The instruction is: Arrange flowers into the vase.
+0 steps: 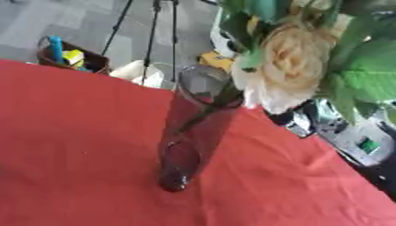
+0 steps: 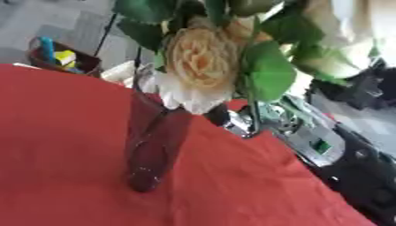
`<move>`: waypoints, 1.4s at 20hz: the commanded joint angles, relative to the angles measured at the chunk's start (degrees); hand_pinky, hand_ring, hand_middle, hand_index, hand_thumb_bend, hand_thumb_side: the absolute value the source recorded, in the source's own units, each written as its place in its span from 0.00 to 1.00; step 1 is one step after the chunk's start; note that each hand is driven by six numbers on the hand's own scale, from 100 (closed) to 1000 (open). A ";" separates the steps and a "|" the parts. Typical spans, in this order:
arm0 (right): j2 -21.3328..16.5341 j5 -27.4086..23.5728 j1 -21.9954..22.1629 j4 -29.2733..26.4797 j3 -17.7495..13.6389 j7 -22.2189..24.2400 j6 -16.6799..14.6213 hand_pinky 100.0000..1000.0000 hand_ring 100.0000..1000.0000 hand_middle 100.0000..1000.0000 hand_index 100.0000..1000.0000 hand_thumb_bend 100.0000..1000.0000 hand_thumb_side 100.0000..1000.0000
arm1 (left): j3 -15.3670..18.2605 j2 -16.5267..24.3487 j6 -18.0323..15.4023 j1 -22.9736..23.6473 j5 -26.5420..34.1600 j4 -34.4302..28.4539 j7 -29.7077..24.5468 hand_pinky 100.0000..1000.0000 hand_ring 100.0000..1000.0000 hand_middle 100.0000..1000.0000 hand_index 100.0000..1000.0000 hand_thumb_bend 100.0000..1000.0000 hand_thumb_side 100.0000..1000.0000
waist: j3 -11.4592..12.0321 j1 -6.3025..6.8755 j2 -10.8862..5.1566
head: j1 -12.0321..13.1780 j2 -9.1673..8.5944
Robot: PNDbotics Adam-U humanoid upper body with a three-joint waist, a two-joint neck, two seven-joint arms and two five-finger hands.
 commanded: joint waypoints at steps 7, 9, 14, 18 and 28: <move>-0.94 2.55 2.10 -0.75 -1.92 -0.94 1.16 1.00 1.00 0.24 0.96 0.17 1.00 | -0.36 0.45 0.00 -0.22 -0.30 -1.02 0.12 0.47 0.73 0.72 0.71 0.00 0.72 | 0.24 0.54 -1.06 | 0.24 -0.45; -0.85 2.62 2.54 -0.75 -2.13 -1.26 1.20 1.00 1.00 0.24 0.96 0.17 1.00 | -0.35 0.51 -0.02 -0.19 -0.42 -1.02 0.11 0.47 0.73 0.72 0.71 0.00 0.72 | 0.31 0.54 -1.07 | 0.27 -0.43; -0.41 3.25 3.92 -0.75 -2.68 -1.67 1.42 1.00 1.00 0.24 0.97 0.17 1.00 | -0.38 0.65 -0.13 -0.19 -0.57 -1.02 0.13 0.47 0.73 0.72 0.71 0.00 0.72 | 0.42 0.54 -1.09 | 0.25 -0.37; -0.05 3.76 5.01 -0.75 -3.12 -2.12 1.56 1.00 1.00 0.24 0.97 0.17 1.00 | -0.31 0.81 -0.19 -0.13 -0.72 -1.02 0.26 0.47 0.73 0.72 0.71 0.00 0.71 | 0.63 0.54 -1.14 | 0.24 -0.34; 1.09 5.01 8.42 -0.75 -4.49 -3.37 2.39 1.00 1.00 0.24 0.97 0.17 1.00 | -0.10 1.05 -0.30 0.11 -1.09 -1.02 0.53 0.47 0.73 0.72 0.71 0.00 0.70 | 0.50 0.96 -1.34 | 0.21 -0.13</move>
